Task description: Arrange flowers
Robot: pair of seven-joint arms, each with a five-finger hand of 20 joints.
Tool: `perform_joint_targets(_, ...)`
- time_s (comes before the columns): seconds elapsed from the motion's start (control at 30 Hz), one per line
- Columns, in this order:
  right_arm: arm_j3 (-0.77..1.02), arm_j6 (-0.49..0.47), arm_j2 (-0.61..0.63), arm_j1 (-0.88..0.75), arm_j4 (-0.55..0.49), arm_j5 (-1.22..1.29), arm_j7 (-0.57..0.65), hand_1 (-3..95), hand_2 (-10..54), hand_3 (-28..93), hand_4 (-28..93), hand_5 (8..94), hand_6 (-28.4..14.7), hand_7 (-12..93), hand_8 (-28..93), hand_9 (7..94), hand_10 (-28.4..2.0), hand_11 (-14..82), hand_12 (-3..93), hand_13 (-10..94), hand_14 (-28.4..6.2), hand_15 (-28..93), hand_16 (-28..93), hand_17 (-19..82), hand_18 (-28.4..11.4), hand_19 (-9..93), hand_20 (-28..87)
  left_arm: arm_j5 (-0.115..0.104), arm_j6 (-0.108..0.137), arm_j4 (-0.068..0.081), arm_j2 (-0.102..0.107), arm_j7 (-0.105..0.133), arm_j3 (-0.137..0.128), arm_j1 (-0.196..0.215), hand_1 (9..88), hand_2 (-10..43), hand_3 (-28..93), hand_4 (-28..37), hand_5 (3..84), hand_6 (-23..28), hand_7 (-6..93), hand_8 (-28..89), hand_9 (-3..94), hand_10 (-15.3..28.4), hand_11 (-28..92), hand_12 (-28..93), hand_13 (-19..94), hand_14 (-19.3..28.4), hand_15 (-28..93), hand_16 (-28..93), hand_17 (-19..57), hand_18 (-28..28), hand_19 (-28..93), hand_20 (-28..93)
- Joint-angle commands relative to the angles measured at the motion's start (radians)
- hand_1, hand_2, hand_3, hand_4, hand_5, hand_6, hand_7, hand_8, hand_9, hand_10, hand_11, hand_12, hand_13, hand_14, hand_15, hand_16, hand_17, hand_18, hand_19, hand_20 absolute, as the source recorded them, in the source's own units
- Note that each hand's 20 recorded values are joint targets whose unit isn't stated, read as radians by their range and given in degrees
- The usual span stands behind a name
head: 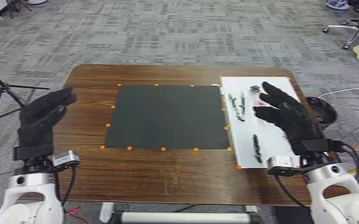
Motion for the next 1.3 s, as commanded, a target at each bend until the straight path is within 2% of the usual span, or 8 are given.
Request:
perform_joint_targets(0.03, 0.000, 0.022, 0.002, -0.006, -0.024, -0.122, 0.054, 16.2, 0.5, 70, -14, 38.3, -1.9, 9, -6, 38.9, -15.1, 4.7, 16.2, 35, -16.8, 9, 27, 18, -19.9, 14, 27, -0.003, -0.003, -0.002, 0.000, -0.005, -0.006, -0.002, 37.1, -9.5, 65, -17.6, 50.9, 1.6, 20.2, -8, 50.5, 12.7, 24, 15, 40, 16.0, 21, 2, 8.6, 9.4, 5, 18)
perform_joint_targets(0.33, -0.071, 0.270, 0.028, 0.001, -0.069, -0.161, 0.206, 25.8, -3.2, 69, -15, 39.0, -3.4, 12, -6, 43.8, -14.5, 5.8, 18.9, 44, -17.8, 12, 24, 29, -21.3, 18, 29, 0.001, -0.005, -0.003, 0.002, -0.009, -0.006, -0.001, 37.8, -9.5, 64, -17.4, 50.9, 1.8, 19.7, -8, 51.0, 12.8, 26, 15, 42, 17.0, 26, 2, 12.6, 11.8, 16, 25)
perform_joint_targets(0.47, -0.107, 0.415, 0.031, -0.005, -0.084, -0.181, 0.258, 29.9, -5.2, 68, -14, 44.7, -4.4, 14, -6, 52.1, -15.0, 11.4, 19.6, 56, -16.2, 16, 22, 36, -18.5, 32, 39, 0.002, -0.006, -0.006, -0.005, -0.010, -0.011, 0.007, 37.8, -9.5, 64, -17.3, 51.0, 1.8, 20.0, -8, 51.2, 12.8, 26, 15, 42, 16.9, 27, 1, 12.4, 11.9, 15, 25)
perform_joint_targets(0.7, -0.188, 0.559, 0.067, 0.027, -0.083, -0.569, 0.396, 37.9, -9.5, 64, -14, 58.0, -3.1, 25, -6, 67.5, -14.0, 37.3, 31.1, 76, -8.1, 47, 31, 45, -16.8, 75, 50, 0.003, -0.005, -0.015, -0.003, -0.023, -0.020, 0.015, 38.0, -9.5, 64, -17.2, 51.1, 1.8, 20.1, -8, 51.4, 12.8, 26, 15, 43, 17.1, 28, 1, 12.2, 11.8, 14, 25)
perform_joint_targets(0.77, -0.208, 0.553, 0.083, 0.037, -0.089, -0.693, 0.443, 39.4, -9.5, 64, -15, 59.6, -2.3, 29, -3, 69.3, -12.7, 41.7, 33.9, 78, -6.9, 53, 33, 48, -16.1, 82, 52, 0.012, 0.000, -0.017, -0.003, -0.035, -0.019, 0.014, 38.0, -9.5, 64, -17.2, 51.1, 1.8, 20.1, -8, 51.5, 12.8, 26, 15, 43, 17.4, 28, 1, 12.1, 11.9, 15, 25)
perform_joint_targets(0.87, -0.235, 0.505, 0.110, 0.057, -0.083, -0.851, 0.506, 46.6, -9.5, 57, -14, 60.6, -0.8, 34, 20, 75.1, -11.2, 46.6, 38.8, 84, -4.4, 61, 37, 55, -15.6, 92, 53, 0.018, -0.004, -0.018, -0.001, -0.042, -0.017, 0.009, 37.9, -9.5, 64, -17.1, 51.1, 1.8, 20.0, -8, 51.5, 12.8, 26, 15, 43, 17.6, 30, 1, 12.1, 12.1, 15, 25)
perform_joint_targets(1.1, -0.251, 0.254, 0.162, 0.087, -0.094, -1.031, 0.620, 51.9, -9.5, 48, -11, 63.4, -0.6, 35, 25, 81.1, -10.9, 46.1, 39.3, 89, -2.7, 63, 40, 61, -14.9, 93, 60, 0.055, -0.021, -0.028, 0.012, -0.059, -0.028, 0.008, 38.0, -9.5, 64, -17.1, 51.1, 2.0, 19.7, -8, 51.7, 13.2, 26, 15, 44, 17.7, 31, 1, 12.2, 12.4, 16, 25)
perform_joint_targets(1.3, -0.278, -0.030, 0.181, 0.164, -0.105, -1.049, 0.712, 51.5, -9.5, 48, -10, 64.8, -1.5, 34, 27, 82.6, -11.1, 44.5, 38.8, 89, -2.9, 62, 40, 63, -14.1, 93, 60, 0.058, -0.021, -0.046, 0.021, -0.079, -0.038, 0.020, 37.9, -9.5, 64, -16.8, 51.1, 2.1, 19.4, -8, 51.8, 13.3, 26, 15, 44, 17.9, 31, 1, 12.2, 12.6, 17, 25)
